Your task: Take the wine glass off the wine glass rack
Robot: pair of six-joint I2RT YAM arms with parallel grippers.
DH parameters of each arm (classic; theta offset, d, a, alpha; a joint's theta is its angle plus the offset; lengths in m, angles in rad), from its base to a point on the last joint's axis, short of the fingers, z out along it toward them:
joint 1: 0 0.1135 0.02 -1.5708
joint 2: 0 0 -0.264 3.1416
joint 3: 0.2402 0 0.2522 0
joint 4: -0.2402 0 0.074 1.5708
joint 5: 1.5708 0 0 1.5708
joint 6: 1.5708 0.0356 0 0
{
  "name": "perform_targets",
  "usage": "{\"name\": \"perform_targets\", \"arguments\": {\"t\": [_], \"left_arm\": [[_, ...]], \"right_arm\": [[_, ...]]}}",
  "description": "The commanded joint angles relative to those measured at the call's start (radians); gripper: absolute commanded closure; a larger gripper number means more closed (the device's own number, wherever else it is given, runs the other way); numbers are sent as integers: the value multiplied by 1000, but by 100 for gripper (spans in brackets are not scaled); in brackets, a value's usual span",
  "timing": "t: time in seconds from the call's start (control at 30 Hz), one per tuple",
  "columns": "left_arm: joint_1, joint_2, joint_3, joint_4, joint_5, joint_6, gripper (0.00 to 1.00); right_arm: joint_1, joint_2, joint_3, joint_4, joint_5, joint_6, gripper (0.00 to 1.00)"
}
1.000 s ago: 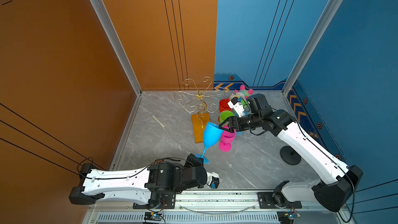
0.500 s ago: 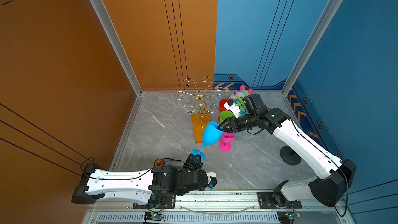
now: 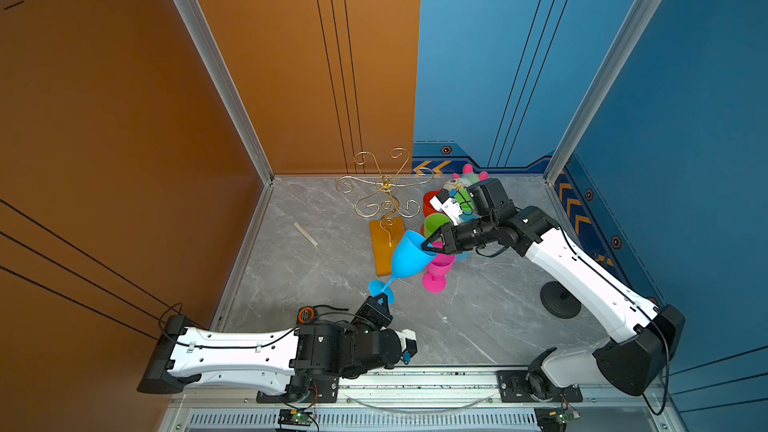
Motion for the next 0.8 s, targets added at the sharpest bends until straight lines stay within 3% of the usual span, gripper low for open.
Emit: {"name": "perform_targets", "arguments": {"t": [0.0,0.2,0.27,0.4,0.5,0.63,0.77], "left_arm": [[0,-17,0,92,-30,-13,96],[1,-21,-10,92,-28,-7,85],[1,-19,-10,91,-30,-16,75],[-3,-10,-16,91,-18,-26,67],[-8,-4,-20,92,-8,-36,55],[-9,-19,-6,95,47,-126,41],[-12,-53,2,167,95,-310,30]], "right_arm": [[14,1,14,-20,-50,-14,95],[11,-2,12,-21,-51,-14,100],[8,-6,14,-21,-48,-14,100],[-2,-14,20,-35,-21,-24,100],[-15,-27,21,-38,-2,-30,100],[-21,-59,20,-53,51,-64,100],[-14,-78,34,-111,154,-123,100]]}}
